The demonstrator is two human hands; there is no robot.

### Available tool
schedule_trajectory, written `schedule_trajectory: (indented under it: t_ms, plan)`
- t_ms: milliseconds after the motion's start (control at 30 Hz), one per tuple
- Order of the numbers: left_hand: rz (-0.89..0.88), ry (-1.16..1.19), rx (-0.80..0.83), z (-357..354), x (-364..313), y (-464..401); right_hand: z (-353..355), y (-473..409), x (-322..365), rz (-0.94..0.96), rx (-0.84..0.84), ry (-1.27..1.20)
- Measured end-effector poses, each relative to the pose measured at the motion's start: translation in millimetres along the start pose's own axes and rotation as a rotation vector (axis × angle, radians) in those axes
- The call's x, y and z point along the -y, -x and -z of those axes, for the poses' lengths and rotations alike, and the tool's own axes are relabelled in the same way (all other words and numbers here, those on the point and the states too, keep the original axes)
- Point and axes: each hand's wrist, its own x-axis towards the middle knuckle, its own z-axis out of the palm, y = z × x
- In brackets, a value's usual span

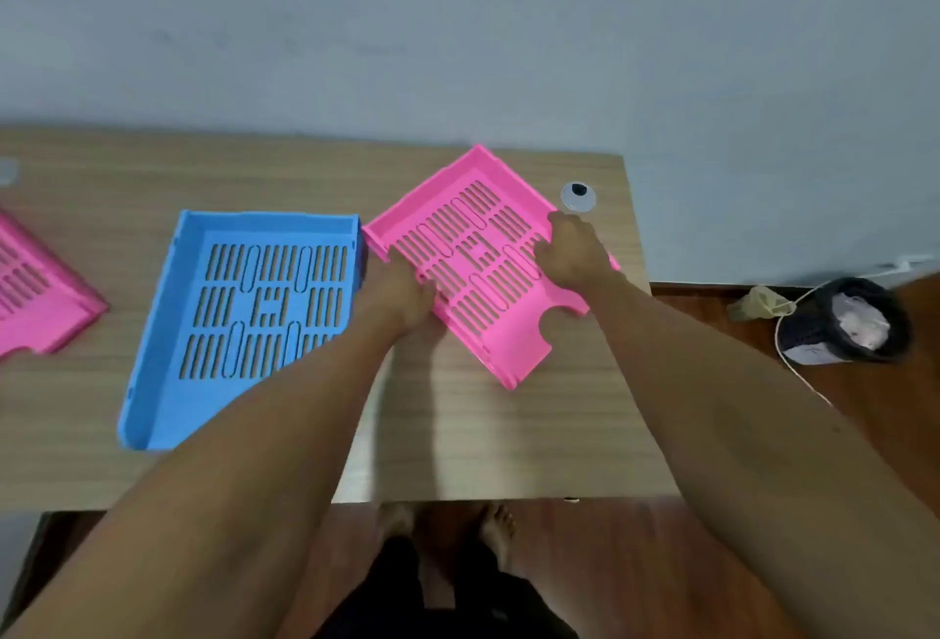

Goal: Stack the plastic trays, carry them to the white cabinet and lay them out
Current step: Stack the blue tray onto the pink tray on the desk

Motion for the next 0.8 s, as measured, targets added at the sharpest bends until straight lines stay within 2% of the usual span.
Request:
schedule_trajectory:
  t_ms: [67,200,333,433,600,800]
  plan:
    - [0.051,0.067,-0.05,-18,1,-4,1,-11,-11,-0.009,0.01,0.001]
    - [0.218,0.088,-0.051,-57,-2,-1,-2,-30,-33,-0.005,0.049,0.028]
    - [0.272,0.176,-0.198,-84,-5,-1,-9,-43,-50,0.008,0.083,0.072]
    - [0.282,0.222,-0.273,-91,-7,0,-10,-41,-60,0.006,0.022,0.082]
    - [0.283,0.176,-0.274,-73,-20,1,-1,-16,-64,-0.088,-0.01,-0.023]
    - [0.222,0.174,-0.182,-49,-28,9,-11,33,-72,-0.218,-0.034,-0.187]
